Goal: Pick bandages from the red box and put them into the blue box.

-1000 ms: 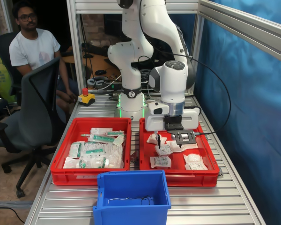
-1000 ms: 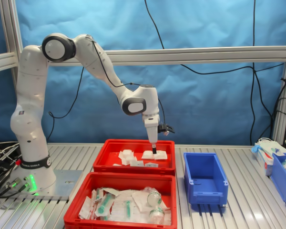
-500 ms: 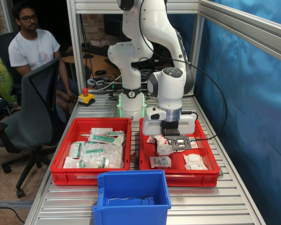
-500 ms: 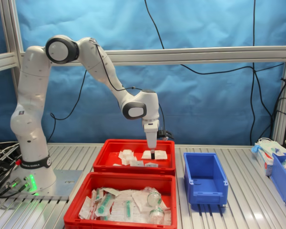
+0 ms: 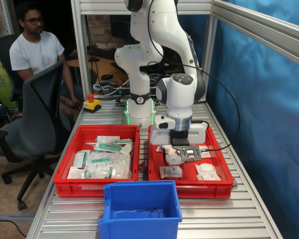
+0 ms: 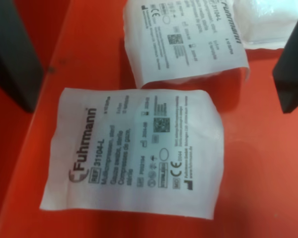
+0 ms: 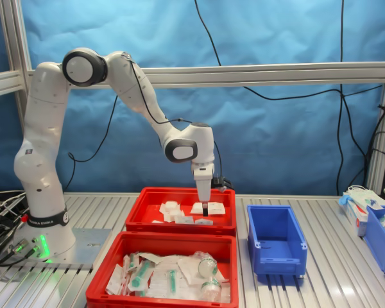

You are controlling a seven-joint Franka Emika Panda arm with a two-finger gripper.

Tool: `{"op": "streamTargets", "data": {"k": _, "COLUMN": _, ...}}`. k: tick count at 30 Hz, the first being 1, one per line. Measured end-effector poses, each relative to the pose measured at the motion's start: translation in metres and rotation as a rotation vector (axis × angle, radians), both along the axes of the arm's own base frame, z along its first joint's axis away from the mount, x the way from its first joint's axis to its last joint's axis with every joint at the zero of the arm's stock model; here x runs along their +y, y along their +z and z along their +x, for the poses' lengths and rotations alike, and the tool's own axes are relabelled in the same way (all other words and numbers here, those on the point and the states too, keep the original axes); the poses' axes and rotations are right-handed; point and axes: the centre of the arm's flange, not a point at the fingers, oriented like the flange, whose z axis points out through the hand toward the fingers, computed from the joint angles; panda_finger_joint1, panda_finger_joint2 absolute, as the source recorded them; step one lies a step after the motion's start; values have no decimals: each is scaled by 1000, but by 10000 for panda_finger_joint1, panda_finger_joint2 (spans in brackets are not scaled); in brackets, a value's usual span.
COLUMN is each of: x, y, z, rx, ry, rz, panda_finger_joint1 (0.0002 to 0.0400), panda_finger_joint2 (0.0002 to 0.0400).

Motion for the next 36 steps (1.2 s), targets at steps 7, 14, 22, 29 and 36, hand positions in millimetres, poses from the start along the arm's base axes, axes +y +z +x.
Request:
{"op": "streamTargets", "data": {"k": 7, "x": -2, "y": -9, "z": -1, "rx": 7, "ry": -2, "rz": -4, "panda_finger_joint1": 400, "panda_finger_joint2": 400}}
{"op": "streamTargets", "data": {"k": 14, "x": -2, "y": -20, "z": 0, "rx": -9, "ry": 0, "rz": -1, "panda_finger_joint1": 400, "panda_finger_joint2": 400}}
{"op": "streamTargets", "data": {"k": 22, "x": -2, "y": -28, "z": 0, "rx": -7, "ry": 1, "rz": -2, "panda_finger_joint1": 400, "panda_finger_joint2": 400}}
{"op": "streamTargets", "data": {"k": 29, "x": -2, "y": -30, "z": 0, "rx": -8, "ry": 1, "rz": -2, "panda_finger_joint1": 400, "panda_finger_joint2": 400}}
{"op": "streamTargets", "data": {"k": 36, "x": -1, "y": -32, "z": -1, "rx": -6, "ry": 3, "rz": -2, "panda_finger_joint1": 400, "panda_finger_joint2": 400}}
